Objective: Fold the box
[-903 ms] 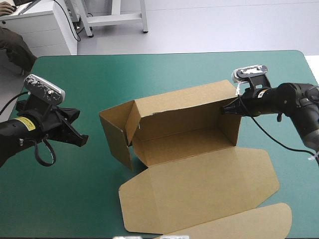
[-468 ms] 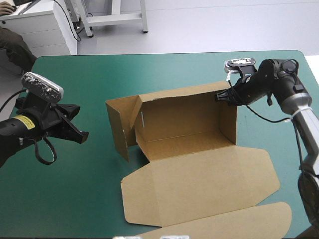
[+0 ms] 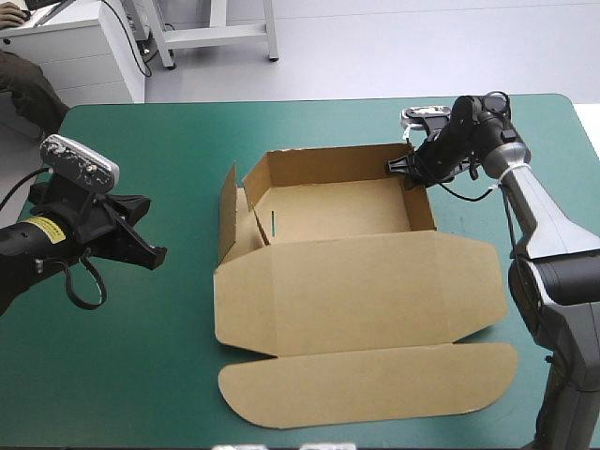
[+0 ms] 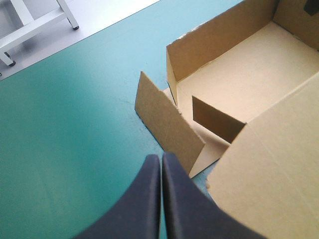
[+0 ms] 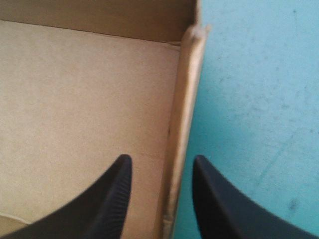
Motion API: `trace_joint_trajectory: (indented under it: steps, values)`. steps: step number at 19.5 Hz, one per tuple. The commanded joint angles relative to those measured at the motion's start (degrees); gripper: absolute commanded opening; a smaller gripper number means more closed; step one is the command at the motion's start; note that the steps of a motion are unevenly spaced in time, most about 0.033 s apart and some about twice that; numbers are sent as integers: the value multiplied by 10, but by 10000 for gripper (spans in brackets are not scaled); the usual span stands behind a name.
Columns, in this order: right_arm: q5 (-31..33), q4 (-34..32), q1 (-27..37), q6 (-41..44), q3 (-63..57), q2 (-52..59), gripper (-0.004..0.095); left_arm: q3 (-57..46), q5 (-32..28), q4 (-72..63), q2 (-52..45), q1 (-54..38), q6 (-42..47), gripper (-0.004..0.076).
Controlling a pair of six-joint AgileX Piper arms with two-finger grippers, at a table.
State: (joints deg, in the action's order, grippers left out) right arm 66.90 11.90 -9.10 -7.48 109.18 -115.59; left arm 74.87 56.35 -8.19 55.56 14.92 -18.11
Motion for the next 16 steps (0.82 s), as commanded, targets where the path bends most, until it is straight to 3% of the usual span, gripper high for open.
trace_joint_trajectory:
  steps: [1, 3, 8, 16]
  values:
    - [5, 3, 1, -6, 62, 35, 705, 14, -41, -10, -6, -1, 5, -8]
    - [44, -3, 1, -6, 101, 35, 723, 14, -42, -10, -6, -1, 5, -8]
    - [50, -17, 1, 2, 113, 71, 722, 14, -43, -8, -6, -1, 5, -8]
    - [42, -7, 1, 4, -2, 79, 722, 14, -39, 13, -6, -1, 5, -8]
